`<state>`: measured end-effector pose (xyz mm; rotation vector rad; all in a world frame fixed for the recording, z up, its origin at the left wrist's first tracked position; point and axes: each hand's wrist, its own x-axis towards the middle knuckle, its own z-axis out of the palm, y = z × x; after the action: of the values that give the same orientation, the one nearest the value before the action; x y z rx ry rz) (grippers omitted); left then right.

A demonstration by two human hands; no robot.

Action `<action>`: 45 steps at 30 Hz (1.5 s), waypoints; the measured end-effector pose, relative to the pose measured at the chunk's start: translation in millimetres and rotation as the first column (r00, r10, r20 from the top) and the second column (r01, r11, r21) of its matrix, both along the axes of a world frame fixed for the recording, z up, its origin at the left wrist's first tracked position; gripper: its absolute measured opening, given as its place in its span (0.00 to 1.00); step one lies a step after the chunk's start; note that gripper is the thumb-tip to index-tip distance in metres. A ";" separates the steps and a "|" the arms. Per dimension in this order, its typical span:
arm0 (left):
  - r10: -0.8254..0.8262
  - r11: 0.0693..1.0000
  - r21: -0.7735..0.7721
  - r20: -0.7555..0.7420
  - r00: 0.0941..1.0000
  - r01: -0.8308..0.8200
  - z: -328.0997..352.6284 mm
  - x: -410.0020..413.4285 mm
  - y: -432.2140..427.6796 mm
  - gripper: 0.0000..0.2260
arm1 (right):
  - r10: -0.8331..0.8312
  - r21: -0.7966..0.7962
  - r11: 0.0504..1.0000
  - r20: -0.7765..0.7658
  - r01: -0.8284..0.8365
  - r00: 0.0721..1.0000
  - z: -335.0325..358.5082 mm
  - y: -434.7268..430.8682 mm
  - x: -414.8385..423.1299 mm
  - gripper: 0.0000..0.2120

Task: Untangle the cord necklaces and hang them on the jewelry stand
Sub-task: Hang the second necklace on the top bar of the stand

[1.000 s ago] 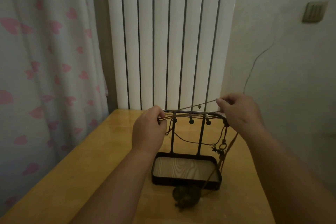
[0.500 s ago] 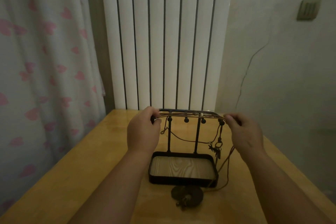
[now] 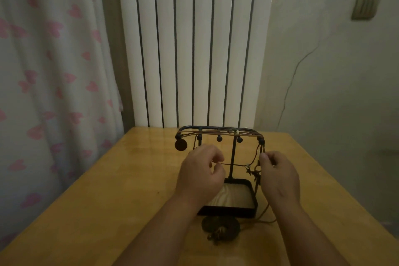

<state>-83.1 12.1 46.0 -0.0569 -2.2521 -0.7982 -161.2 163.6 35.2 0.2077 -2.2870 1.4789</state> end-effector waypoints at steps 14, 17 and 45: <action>-0.333 0.879 0.472 0.514 0.791 0.064 -2.5 -19.5 23.0 0.11 | 0.443 -0.357 0.880 0.384 -0.312 0.810 31.9 -5.2 11.7 0.06; -0.372 0.846 0.532 0.543 0.753 0.034 -2.4 -18.6 23.0 0.05 | 0.451 -0.424 0.862 0.394 -0.277 0.801 32.4 -4.7 8.7 0.06; -0.096 0.781 0.611 0.317 0.943 -0.127 -1.7 6.2 -41.0 0.10 | 0.087 0.397 0.908 -0.497 0.137 0.864 46.7 -39.2 29.6 0.20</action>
<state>-76.9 -28.9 44.4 0.4471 -2.1569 -1.6154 -131.6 124.3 81.9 0.6110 -2.1106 0.7628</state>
